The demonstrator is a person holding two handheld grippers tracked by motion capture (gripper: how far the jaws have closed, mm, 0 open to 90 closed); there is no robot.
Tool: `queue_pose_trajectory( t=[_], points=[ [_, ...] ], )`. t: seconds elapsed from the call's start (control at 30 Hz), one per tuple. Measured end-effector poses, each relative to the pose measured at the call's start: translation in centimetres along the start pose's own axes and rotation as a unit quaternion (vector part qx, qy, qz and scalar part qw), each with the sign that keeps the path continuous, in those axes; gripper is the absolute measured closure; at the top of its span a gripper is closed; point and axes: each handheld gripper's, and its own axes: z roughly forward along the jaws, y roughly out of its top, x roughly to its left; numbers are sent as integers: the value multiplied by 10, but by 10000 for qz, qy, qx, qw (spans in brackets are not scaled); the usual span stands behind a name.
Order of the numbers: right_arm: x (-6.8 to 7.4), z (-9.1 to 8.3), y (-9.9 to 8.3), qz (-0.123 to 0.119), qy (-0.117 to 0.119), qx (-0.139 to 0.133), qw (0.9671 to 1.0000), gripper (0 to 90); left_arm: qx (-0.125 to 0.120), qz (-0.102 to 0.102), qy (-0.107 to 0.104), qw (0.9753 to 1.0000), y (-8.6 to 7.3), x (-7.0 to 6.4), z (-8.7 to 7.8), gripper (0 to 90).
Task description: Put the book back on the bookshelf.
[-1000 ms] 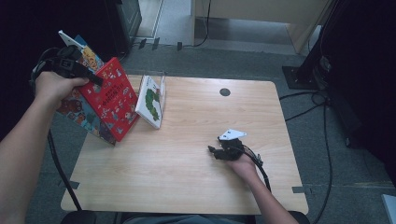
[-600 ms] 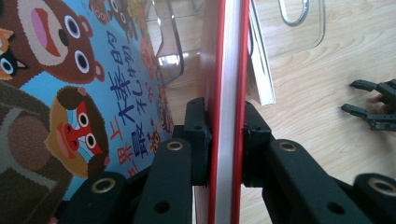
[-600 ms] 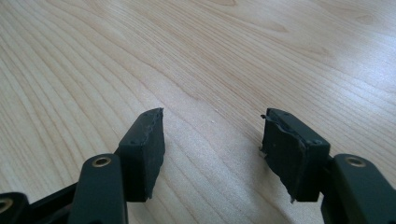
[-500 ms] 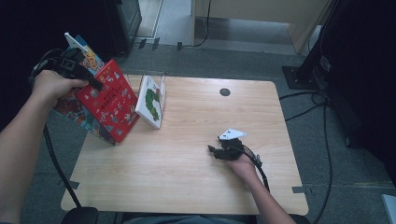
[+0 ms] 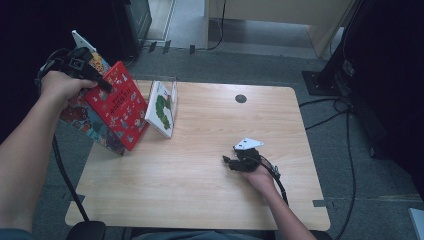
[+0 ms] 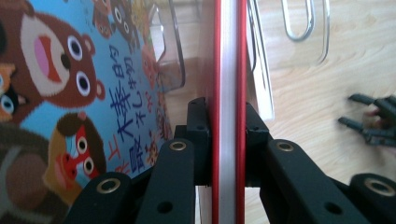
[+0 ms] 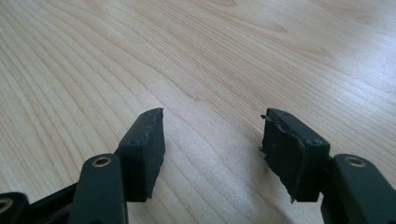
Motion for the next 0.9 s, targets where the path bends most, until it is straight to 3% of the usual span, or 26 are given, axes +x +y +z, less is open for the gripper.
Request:
queue_pose_trajectory(
  t=[0.27, 0.53, 0.9],
  points=[
    [0, 0, 0, 0, 4, 1, 10000, 385, -269, -201, 21, 9994, 14, 2, -4, 800],
    [1, 0, 0, 28, -26, 0, 10000, 385, -566, -348, 81, 9978, 21, 8, 3, 798],
    [1, 1, 0, 42, -41, -3, 10000, 384, -663, -429, 100, 9968, 27, 11, 11, 798]
  ],
)
